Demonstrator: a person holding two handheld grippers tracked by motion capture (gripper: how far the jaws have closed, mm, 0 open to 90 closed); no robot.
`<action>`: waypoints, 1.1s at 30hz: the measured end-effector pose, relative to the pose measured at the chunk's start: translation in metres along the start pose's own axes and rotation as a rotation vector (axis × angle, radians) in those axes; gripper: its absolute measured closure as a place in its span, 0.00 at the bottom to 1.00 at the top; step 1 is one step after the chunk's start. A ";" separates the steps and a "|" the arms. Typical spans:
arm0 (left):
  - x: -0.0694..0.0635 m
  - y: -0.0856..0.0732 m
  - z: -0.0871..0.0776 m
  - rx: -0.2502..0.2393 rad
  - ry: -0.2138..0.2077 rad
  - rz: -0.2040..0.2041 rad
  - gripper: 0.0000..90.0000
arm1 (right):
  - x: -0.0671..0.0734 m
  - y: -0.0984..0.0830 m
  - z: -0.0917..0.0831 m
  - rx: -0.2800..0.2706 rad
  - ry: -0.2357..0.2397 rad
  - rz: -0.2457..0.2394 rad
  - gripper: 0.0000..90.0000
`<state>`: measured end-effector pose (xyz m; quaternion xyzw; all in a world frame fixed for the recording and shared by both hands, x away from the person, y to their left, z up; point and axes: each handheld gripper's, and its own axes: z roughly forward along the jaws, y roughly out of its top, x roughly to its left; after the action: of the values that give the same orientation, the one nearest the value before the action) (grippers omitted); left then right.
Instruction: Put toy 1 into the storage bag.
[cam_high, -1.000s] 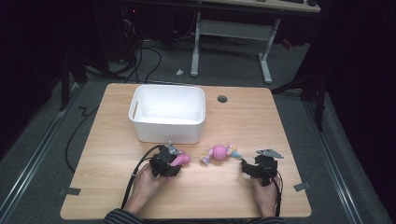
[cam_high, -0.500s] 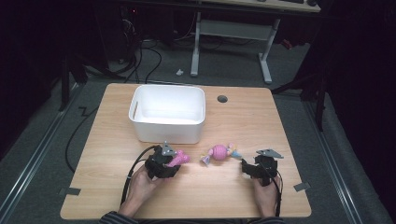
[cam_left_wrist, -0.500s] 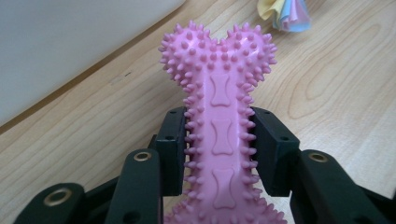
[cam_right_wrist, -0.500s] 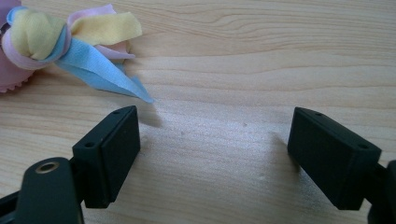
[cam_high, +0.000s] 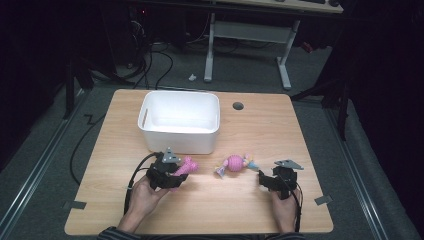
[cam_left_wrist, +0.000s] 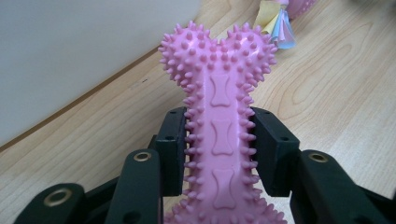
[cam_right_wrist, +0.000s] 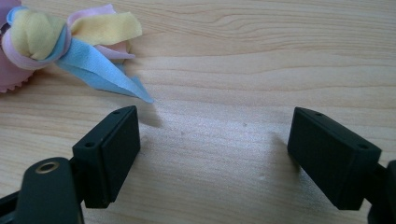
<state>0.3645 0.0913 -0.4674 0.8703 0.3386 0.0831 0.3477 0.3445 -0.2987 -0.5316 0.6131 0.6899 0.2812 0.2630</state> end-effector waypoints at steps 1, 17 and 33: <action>0.000 0.000 0.000 0.000 0.000 0.000 0.65 | 0.000 0.000 0.000 0.000 0.000 0.000 0.19; 0.013 0.001 -0.025 -0.032 -0.029 -0.040 0.65 | 0.000 0.000 0.000 0.000 0.000 0.000 0.19; 0.021 0.013 -0.048 -0.054 -0.024 -0.053 0.65 | 0.000 0.000 0.000 0.000 0.000 0.000 0.19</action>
<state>0.3691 0.1246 -0.4253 0.8523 0.3549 0.0725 0.3772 0.3445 -0.2987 -0.5316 0.6133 0.6897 0.2810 0.2630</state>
